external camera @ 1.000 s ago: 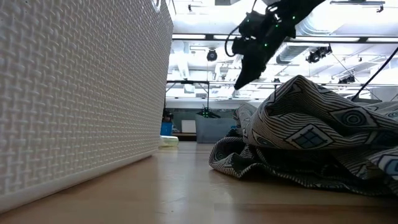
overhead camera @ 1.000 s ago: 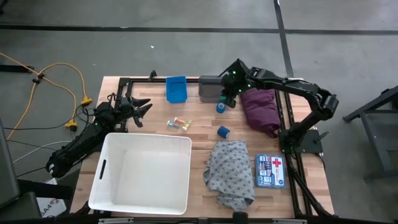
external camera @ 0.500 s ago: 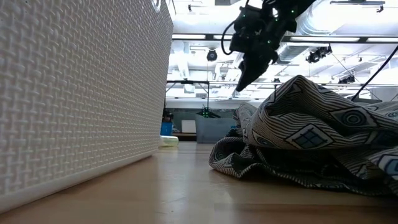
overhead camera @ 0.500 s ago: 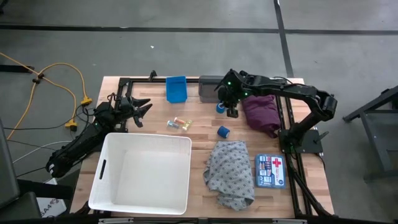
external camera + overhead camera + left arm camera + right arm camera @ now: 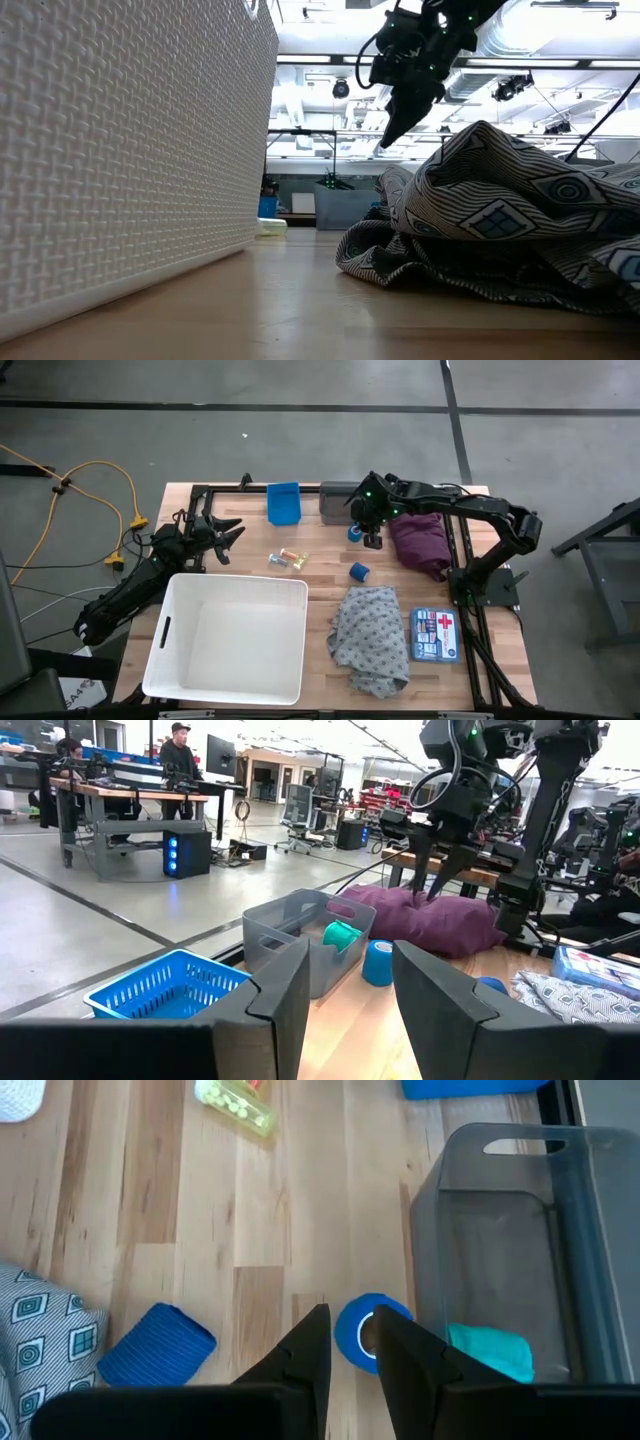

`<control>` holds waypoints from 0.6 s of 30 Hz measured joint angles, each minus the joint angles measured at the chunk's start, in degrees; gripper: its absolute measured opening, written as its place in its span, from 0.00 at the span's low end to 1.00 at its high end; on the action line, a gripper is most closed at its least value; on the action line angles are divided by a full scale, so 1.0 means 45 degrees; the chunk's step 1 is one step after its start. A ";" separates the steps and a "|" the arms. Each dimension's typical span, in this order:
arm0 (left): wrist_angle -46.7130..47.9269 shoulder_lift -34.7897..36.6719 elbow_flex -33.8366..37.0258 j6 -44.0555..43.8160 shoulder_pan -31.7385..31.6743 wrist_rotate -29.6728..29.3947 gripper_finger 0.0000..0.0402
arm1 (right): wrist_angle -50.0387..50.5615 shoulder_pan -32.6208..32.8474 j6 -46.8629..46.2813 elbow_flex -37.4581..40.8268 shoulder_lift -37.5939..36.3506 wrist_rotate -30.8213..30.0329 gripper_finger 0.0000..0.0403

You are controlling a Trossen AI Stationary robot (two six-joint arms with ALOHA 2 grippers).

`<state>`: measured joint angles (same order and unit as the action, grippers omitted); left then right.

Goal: Pick & place medical supplies in basket/bin
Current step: Put the top blue bandage into the black bin

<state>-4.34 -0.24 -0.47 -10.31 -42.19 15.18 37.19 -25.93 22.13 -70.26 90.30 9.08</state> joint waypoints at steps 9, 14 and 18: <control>0.0000 0.0001 0.0000 0.0000 -0.0001 0.0000 0.34 | 0.0186 0.0011 0.0053 0.0005 0.0543 0.0767 0.17; 0.0000 -0.0001 0.0000 0.0000 0.0001 0.0000 0.34 | 0.0206 0.0202 0.0000 0.0005 0.1000 0.1015 0.17; 0.0000 0.0001 0.0000 0.0000 0.0003 0.0000 0.34 | 0.0172 0.0287 0.0000 0.0005 0.1054 0.1024 0.17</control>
<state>-4.34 -0.23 -0.47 -10.31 -42.17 15.18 37.96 -24.64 22.13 -70.24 95.04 13.69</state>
